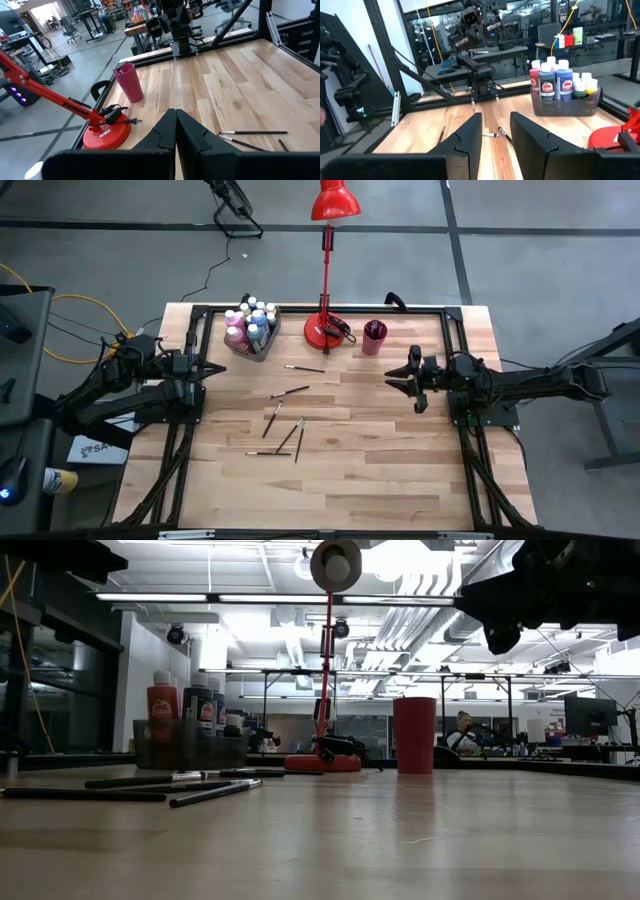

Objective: Pick & Place Paint Supplies
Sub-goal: Put the paint brush into the cup

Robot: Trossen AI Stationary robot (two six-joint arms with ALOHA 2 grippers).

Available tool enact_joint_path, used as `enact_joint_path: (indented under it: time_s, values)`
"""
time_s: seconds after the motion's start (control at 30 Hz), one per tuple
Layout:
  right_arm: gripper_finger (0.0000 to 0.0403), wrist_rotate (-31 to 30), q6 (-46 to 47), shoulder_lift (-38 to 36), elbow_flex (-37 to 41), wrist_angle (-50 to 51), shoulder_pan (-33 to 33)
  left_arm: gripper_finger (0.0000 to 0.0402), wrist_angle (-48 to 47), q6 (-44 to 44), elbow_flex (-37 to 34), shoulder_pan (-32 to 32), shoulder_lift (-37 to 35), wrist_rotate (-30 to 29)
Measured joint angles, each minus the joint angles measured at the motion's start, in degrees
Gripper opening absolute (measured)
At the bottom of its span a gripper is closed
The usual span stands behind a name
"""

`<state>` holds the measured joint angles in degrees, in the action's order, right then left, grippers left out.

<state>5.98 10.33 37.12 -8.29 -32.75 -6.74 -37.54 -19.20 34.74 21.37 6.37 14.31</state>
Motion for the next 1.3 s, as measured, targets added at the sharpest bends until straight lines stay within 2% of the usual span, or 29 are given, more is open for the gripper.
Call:
enact_joint_path:
  time_s: [0.73, 0.93, 1.07, 1.3]
  values:
    - [0.0095, 0.0, 0.0, 0.0, 0.0, 0.0, 0.0, 0.0, 0.1, 0.0, 0.0, 0.0, 0.0, -0.2]
    - [0.0095, 0.0, 0.0, 0.0, 0.0, 0.0, 0.0, 0.0, 6.9, -0.8, 0.0, 0.0, 1.6, -2.3]
    - [0.0095, 0.0, 0.0, 0.0, 0.0, 0.0, 0.0, 0.0, 11.1, -7.2, 0.1, 0.0, 6.4, -1.9]
    - [0.0095, 0.0, 0.0, 0.0, 0.0, 0.0, 0.0, 0.0, 15.3, -3.4, 1.9, 0.0, 24.1, -0.9]
